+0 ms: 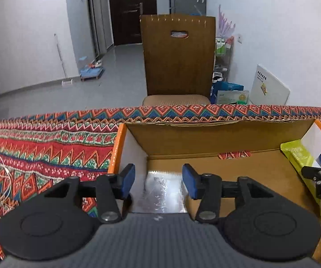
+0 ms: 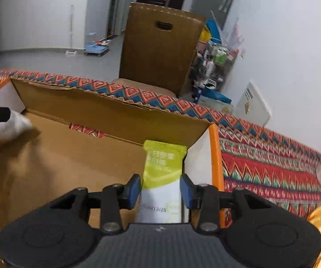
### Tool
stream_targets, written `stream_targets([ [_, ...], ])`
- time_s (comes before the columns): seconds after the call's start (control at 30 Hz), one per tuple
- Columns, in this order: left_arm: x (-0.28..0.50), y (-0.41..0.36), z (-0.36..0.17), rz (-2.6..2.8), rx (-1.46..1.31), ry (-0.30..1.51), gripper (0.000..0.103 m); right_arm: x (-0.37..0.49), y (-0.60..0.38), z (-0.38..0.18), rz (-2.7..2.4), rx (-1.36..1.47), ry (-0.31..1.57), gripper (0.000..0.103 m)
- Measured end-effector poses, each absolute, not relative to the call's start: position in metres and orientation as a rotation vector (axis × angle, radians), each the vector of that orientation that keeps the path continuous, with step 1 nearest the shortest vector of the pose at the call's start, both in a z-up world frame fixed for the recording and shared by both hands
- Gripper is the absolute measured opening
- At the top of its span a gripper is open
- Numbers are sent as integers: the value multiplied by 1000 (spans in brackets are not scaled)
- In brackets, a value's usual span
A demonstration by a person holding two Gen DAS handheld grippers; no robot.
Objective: Organize snacks
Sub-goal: 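Carry the green bar into the orange box with the right gripper while the left carries the white packet, then release both packets in the box and return both grippers to the pile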
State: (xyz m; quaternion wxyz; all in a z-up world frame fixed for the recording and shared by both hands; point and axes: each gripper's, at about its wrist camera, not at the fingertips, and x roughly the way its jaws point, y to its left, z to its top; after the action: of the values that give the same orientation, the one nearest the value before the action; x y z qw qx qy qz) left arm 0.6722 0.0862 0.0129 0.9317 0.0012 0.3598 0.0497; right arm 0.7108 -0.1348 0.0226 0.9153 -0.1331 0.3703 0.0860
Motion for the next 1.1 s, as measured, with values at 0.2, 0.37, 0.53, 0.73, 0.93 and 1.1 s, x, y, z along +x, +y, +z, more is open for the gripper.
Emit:
stream_targets([
  [0.2, 662, 91, 16, 93, 0, 719, 58, 714, -136, 21, 218, -295, 772, 58],
  [0.37, 642, 93, 43, 81, -15, 673, 71, 693, -141, 38, 232, -270, 732, 70],
  [0.53, 603, 94, 91, 68, -29, 628, 79, 652, -157, 87, 264, -238, 643, 81],
  [0.73, 529, 80, 143, 22, -35, 538, 102, 592, -188, 136, 309, -149, 573, 88],
  [0.93, 444, 63, 169, 1, 0, 433, 103, 514, -216, 159, 317, -154, 476, 91],
  [1.1, 363, 55, 160, -31, -13, 388, 103, 444, -235, 161, 344, -148, 396, 101],
])
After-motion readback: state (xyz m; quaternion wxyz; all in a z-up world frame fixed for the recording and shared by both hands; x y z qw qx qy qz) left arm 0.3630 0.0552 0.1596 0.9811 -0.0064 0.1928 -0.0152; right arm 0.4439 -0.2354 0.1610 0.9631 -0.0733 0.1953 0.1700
